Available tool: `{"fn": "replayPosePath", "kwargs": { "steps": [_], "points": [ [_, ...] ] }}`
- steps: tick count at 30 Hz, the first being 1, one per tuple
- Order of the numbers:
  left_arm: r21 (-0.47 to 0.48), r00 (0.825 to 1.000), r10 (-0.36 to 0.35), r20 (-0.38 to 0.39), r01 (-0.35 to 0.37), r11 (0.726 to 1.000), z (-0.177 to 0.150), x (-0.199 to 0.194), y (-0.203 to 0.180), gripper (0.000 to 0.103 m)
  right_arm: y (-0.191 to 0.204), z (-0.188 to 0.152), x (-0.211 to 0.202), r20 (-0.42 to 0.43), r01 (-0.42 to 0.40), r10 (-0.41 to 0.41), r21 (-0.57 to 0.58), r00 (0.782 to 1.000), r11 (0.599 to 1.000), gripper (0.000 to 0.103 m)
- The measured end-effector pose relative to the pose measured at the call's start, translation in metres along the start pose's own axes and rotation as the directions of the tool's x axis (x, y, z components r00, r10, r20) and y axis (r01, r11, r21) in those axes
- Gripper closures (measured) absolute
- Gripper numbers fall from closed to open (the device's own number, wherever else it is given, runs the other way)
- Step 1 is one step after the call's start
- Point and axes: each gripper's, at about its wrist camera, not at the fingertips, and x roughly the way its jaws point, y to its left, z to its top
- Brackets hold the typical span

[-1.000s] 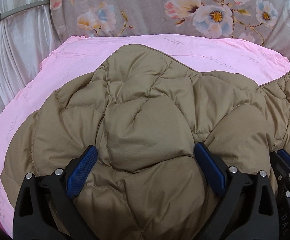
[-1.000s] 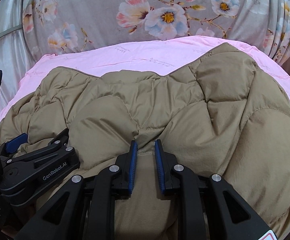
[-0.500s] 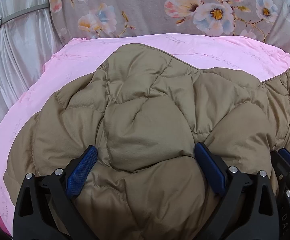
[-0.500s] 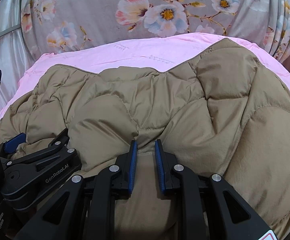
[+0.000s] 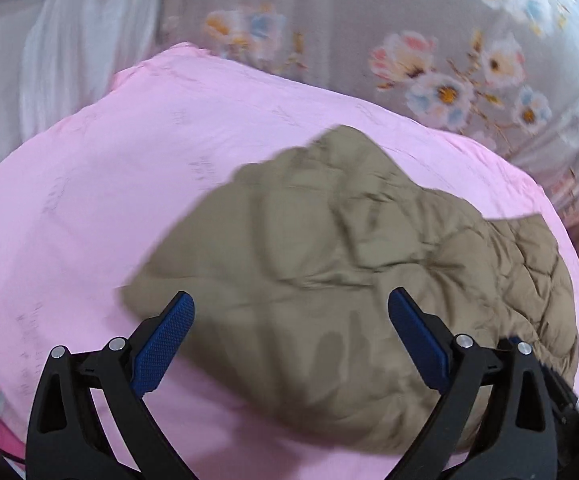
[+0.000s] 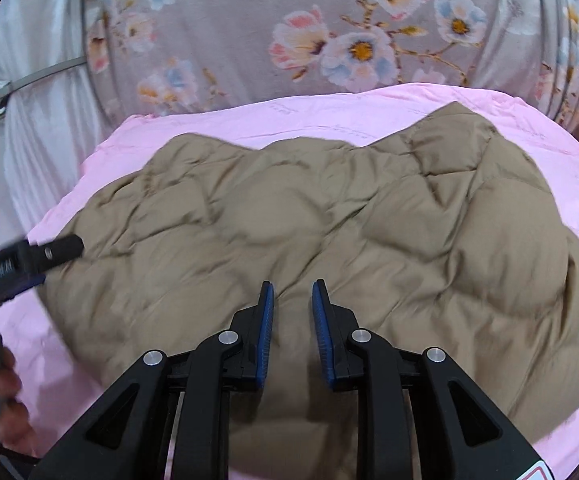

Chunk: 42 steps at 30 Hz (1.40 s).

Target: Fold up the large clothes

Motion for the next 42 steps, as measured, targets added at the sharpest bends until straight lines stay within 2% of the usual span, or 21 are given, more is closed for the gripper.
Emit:
{"fn": "replayPosePath", "kwargs": {
  "steps": [4, 7, 9, 10, 11, 13, 16, 19, 21, 24, 29, 34, 37, 39, 42],
  "points": [
    [-0.125, 0.999, 0.000, -0.048, -0.007, 0.992, -0.003, 0.002, 0.049, 0.008, 0.012, -0.006, -0.004, -0.018, -0.013, 0.013, -0.016, 1.000, 1.000, 0.081],
    [-0.232, 0.990, -0.072, -0.121, 0.043, 0.972, -0.009, 0.021, 0.068, 0.008, 0.016, -0.006, -0.004, -0.033, -0.012, 0.012, -0.003, 0.999, 1.000, 0.081],
    [-0.315, 0.973, -0.171, -0.154, 0.115, 0.942, -0.015, 0.035, 0.074, 0.008, 0.017, -0.005, 0.000, -0.057, -0.001, 0.001, -0.006, 0.998, 1.000, 0.081],
    [-0.343, 0.964, -0.203, -0.170, 0.135, 0.930, -0.017, 0.043, 0.073, 0.008, 0.020, -0.005, 0.003, -0.070, 0.009, -0.010, -0.015, 0.998, 1.000, 0.081],
    [-0.349, 0.963, -0.208, -0.170, 0.139, 0.927, -0.017, 0.048, 0.070, 0.006, 0.021, -0.004, 0.005, -0.077, 0.016, -0.017, -0.022, 0.997, 1.000, 0.081],
    [-0.316, 0.968, -0.201, -0.151, 0.145, 0.938, -0.013, 0.049, 0.060, 0.006, 0.022, -0.004, 0.008, -0.094, 0.025, -0.028, -0.032, 0.995, 0.999, 0.081],
    [-0.293, 0.954, -0.250, -0.165, 0.195, 0.936, -0.005, 0.060, 0.041, 0.011, 0.023, -0.004, 0.013, -0.110, 0.029, -0.033, -0.037, 0.993, 0.999, 0.081],
    [-0.242, 0.964, -0.226, -0.143, 0.187, 0.952, 0.007, 0.056, 0.024, 0.035, 0.020, -0.004, 0.016, -0.116, 0.019, -0.022, -0.028, 0.993, 0.999, 0.081],
    [-0.185, 0.966, -0.239, -0.103, 0.217, 0.958, 0.019, 0.040, 0.015, 0.068, 0.017, -0.004, 0.017, -0.119, 0.006, -0.007, -0.008, 0.993, 1.000, 0.081],
    [-0.110, 0.945, -0.321, -0.060, 0.314, 0.943, 0.040, 0.007, 0.000, 0.080, 0.013, -0.005, 0.019, -0.121, -0.013, 0.015, 0.019, 0.992, 1.000, 0.081],
    [0.090, 0.908, -0.419, -0.031, 0.420, 0.903, 0.060, -0.048, -0.066, 0.084, 0.002, -0.004, 0.016, -0.105, -0.039, 0.046, 0.073, 0.993, 0.997, 0.082],
    [0.311, 0.880, -0.470, -0.068, 0.467, 0.828, 0.050, -0.082, -0.168, 0.084, -0.022, -0.010, -0.013, -0.055, -0.079, 0.088, 0.153, 0.995, 0.985, 0.083],
    [0.379, 0.865, -0.489, -0.110, 0.491, 0.784, 0.034, -0.085, -0.221, 0.084, -0.039, -0.020, -0.043, -0.019, -0.066, 0.069, 0.143, 0.997, 0.987, 0.083],
    [0.406, 0.858, -0.493, -0.142, 0.505, 0.762, 0.022, -0.082, -0.252, 0.084, -0.054, -0.030, -0.061, -0.007, -0.035, 0.036, 0.140, 0.999, 0.990, 0.083],
    [0.421, 0.838, -0.497, -0.222, 0.543, 0.727, 0.002, -0.067, -0.296, 0.084, -0.082, -0.048, -0.087, -0.005, 0.033, -0.033, 0.165, 0.999, 0.986, 0.083]
  ]
}}
